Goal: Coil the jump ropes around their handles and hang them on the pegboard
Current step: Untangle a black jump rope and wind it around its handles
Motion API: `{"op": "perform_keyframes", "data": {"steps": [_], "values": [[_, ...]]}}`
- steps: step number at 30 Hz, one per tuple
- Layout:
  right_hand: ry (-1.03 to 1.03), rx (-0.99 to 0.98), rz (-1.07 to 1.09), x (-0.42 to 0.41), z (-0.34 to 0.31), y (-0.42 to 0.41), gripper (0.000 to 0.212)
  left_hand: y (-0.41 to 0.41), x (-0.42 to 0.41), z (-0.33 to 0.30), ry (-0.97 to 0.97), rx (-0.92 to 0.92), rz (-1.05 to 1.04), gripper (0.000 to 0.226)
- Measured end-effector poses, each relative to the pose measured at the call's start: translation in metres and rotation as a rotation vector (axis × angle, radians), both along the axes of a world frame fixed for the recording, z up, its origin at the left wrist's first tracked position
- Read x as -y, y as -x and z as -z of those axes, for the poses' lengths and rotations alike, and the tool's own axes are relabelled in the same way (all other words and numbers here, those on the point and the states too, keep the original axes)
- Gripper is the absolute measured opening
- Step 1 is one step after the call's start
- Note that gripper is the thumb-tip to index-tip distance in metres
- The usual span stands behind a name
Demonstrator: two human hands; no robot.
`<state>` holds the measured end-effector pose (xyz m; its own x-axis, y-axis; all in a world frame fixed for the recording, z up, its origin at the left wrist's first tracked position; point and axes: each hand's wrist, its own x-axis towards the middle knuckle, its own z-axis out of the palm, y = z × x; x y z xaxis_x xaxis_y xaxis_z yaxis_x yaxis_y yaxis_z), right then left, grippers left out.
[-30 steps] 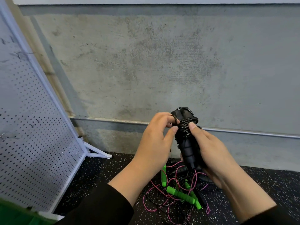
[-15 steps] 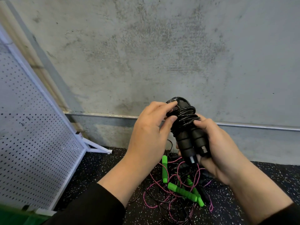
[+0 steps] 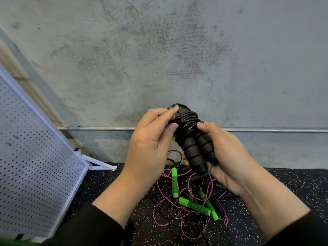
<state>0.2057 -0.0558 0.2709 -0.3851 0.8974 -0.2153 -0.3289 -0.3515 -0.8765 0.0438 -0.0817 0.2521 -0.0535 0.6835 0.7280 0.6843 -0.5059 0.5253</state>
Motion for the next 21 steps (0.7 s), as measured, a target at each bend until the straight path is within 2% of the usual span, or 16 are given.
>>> {"op": "perform_keyframes", "data": {"steps": [2, 7, 21], "values": [[-0.006, -0.004, 0.007, 0.000, 0.000, -0.001, 0.023, -0.003, 0.003, 0.000, -0.012, -0.003, 0.004, 0.034], [-0.043, 0.014, -0.003, 0.002, 0.004, -0.001, 0.025, -0.002, 0.000, 0.005, -0.067, -0.200, -0.045, 0.036], [-0.104, 0.090, -0.092, -0.002, 0.012, 0.000, 0.014, 0.015, -0.007, 0.004, 0.129, -0.333, 0.051, 0.035]]}}
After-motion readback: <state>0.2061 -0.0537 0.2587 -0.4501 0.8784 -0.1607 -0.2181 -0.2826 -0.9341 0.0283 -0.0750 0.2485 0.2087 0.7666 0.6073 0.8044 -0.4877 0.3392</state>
